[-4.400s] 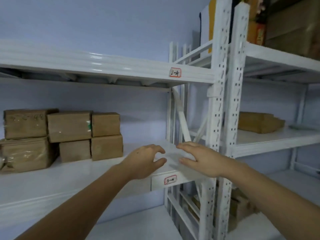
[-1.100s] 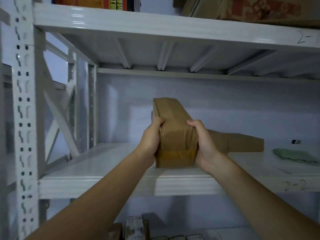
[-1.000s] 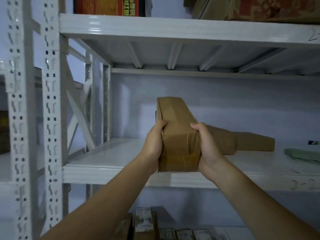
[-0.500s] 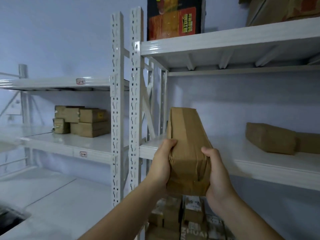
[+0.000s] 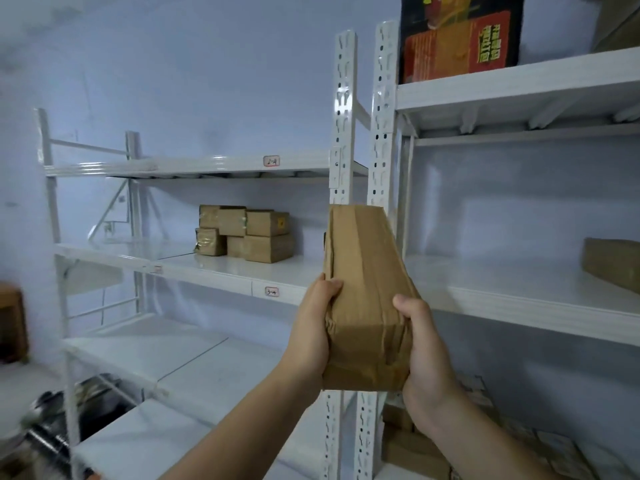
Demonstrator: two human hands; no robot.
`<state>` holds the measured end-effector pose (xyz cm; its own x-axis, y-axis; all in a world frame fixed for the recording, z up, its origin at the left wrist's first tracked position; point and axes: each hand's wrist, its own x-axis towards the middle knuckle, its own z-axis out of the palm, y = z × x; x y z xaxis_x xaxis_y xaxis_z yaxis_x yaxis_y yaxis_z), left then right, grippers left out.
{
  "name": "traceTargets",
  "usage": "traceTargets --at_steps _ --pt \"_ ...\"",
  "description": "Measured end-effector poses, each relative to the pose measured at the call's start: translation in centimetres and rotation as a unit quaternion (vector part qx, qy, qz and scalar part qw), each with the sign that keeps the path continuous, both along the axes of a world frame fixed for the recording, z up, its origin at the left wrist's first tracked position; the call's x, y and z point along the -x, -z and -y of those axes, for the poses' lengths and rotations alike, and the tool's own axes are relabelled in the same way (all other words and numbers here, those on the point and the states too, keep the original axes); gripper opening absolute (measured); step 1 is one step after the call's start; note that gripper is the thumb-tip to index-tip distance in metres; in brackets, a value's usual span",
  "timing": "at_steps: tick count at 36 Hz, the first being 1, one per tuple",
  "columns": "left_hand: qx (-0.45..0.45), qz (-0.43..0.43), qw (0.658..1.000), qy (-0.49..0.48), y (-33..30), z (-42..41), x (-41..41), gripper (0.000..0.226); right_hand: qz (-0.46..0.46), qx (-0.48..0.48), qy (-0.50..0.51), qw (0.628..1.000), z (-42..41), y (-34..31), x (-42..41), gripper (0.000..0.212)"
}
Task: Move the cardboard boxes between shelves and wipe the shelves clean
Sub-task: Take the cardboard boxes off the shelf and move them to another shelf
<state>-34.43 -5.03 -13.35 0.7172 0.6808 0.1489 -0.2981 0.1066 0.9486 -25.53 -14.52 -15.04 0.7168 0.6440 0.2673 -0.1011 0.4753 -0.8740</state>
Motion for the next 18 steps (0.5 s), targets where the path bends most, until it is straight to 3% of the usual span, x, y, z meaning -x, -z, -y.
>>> traceTargets --at_steps 12,18 --pt "0.059 -0.015 0.997 -0.037 2.9 -10.7 11.5 0.047 0.001 0.046 -0.030 0.998 -11.1 1.7 11.3 0.025" --pt "0.078 -0.030 0.994 -0.069 4.7 -16.2 12.1 0.072 0.022 0.083 -0.018 0.996 -16.2 2.4 12.4 0.026"
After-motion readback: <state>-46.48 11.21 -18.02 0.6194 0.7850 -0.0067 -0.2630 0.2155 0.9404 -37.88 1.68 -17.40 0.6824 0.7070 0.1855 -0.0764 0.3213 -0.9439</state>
